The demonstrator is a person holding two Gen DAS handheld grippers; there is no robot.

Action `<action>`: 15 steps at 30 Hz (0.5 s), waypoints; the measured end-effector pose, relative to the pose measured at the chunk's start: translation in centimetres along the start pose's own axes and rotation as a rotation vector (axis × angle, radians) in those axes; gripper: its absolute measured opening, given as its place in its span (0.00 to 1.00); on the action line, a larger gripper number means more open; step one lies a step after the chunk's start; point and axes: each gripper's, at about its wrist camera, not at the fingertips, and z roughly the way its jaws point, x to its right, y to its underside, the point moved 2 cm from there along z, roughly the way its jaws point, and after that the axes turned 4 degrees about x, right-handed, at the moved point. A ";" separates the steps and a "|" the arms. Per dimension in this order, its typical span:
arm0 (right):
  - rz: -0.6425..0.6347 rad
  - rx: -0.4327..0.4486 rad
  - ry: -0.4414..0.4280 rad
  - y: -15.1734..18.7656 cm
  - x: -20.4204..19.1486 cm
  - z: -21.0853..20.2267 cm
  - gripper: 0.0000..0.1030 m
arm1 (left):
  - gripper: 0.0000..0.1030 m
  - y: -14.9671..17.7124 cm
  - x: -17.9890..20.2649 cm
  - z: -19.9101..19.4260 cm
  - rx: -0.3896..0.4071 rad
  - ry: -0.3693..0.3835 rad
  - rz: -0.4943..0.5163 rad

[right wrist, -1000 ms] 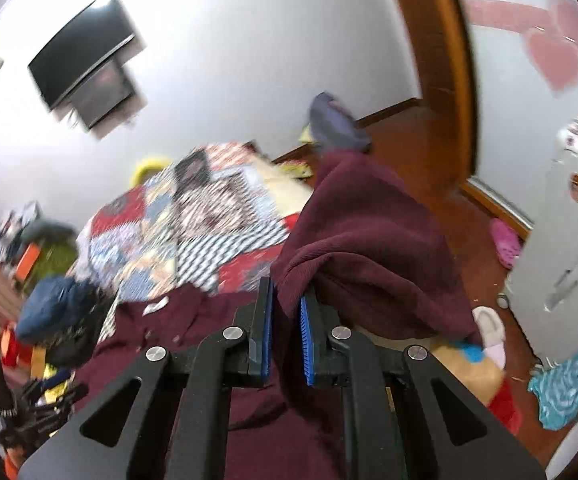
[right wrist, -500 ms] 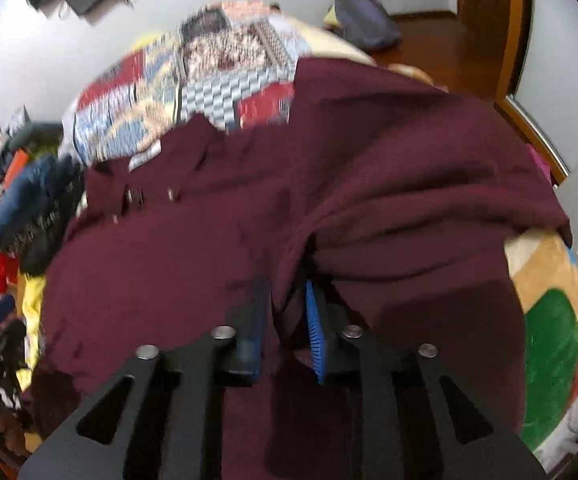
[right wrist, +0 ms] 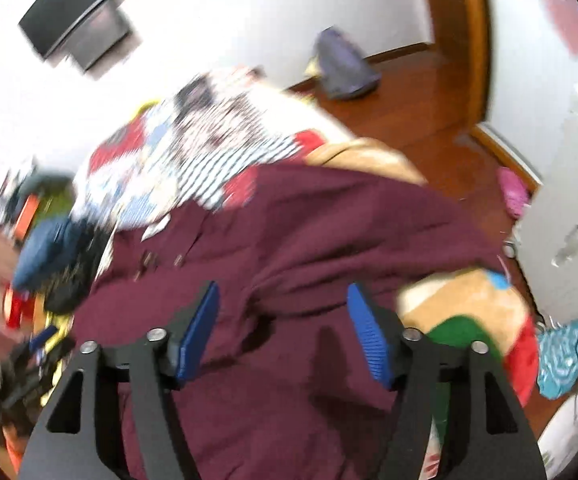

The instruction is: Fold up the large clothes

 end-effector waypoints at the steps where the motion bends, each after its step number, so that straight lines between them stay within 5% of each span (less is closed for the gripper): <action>1: 0.024 0.008 0.014 -0.2 0.8 0.0 0.63 | 0.66 -0.1 0.0 0.0 0.000 0.002 -0.002; 15: 0.505 -0.101 0.108 1.0 13.7 8.9 0.63 | 0.66 -0.3 0.6 1.4 -0.036 0.000 -0.020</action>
